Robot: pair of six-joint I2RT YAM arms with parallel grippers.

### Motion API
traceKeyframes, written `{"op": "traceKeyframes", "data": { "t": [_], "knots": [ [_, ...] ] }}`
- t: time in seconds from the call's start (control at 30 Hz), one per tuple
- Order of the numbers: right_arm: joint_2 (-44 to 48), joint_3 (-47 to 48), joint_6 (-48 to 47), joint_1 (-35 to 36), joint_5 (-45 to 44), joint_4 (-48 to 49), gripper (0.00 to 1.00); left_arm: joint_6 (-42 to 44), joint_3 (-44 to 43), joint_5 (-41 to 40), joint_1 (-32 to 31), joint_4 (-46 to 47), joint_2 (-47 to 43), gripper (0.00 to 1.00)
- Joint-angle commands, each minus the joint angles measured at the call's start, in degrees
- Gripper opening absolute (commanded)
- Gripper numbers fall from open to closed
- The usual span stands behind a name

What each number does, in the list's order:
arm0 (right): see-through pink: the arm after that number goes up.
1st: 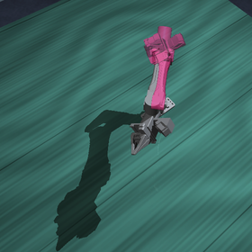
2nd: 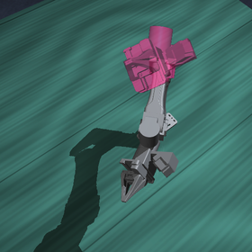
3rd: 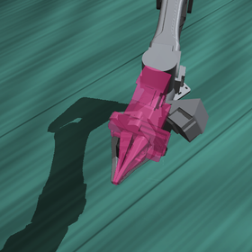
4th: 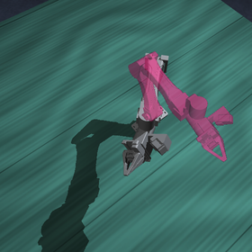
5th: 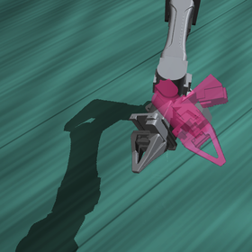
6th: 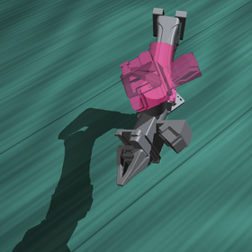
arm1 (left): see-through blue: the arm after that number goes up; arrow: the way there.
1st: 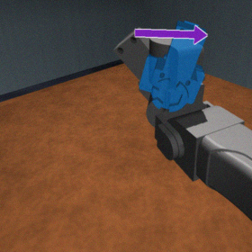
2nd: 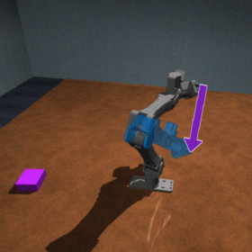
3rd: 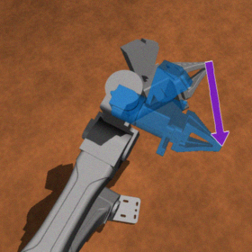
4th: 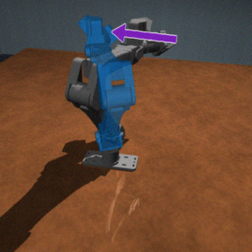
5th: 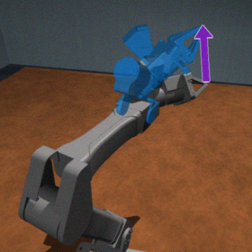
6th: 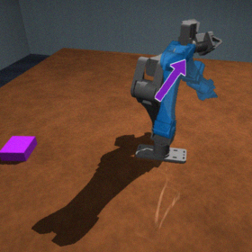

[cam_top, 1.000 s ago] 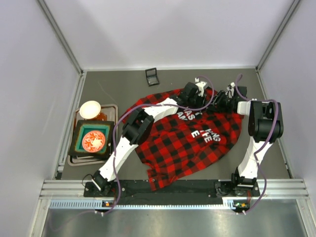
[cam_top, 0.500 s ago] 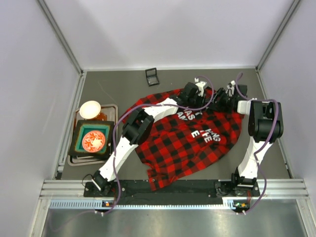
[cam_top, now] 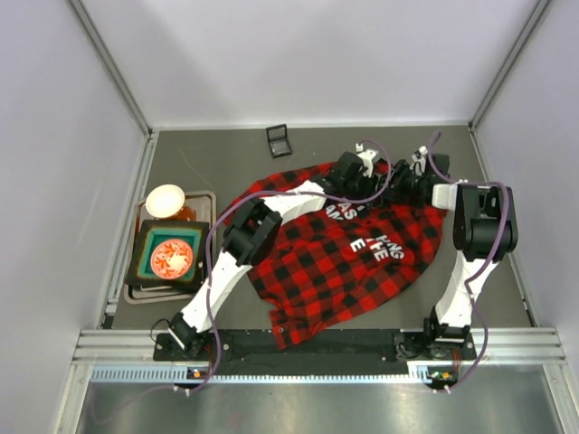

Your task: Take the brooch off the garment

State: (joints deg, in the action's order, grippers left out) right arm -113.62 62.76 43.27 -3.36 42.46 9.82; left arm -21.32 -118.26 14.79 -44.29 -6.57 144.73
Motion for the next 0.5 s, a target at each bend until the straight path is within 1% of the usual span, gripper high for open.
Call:
{"op": "traceKeyframes", "data": {
  "t": [0.0,0.1,0.27,0.4,0.47],
  "knots": [
    [4.2,0.4,-0.1,1.1,0.4,1.9,0.52,-1.1,1.1,-1.5,0.4,0.8,-3.6,0.63],
    [4.6,-0.4,1.1,1.1,0.9,2.5,0.53,-1.4,0.1,-2.2,0.6,0.6,-3.0,0.60],
    [3.8,-1.2,4.6,1.1,3.2,7.5,0.54,-2.2,-1.4,-3.7,1.1,0.2,-1.7,0.55],
    [3.5,-1.1,4.7,1.0,3.5,7.4,0.55,-3.2,-2.2,-3.9,1.5,0.7,-1.3,0.47],
    [3.7,-0.7,3.5,1.0,2.7,5.4,0.56,-3.6,-2.2,-3.3,1.7,1.0,-1.3,0.43]
  ]
}}
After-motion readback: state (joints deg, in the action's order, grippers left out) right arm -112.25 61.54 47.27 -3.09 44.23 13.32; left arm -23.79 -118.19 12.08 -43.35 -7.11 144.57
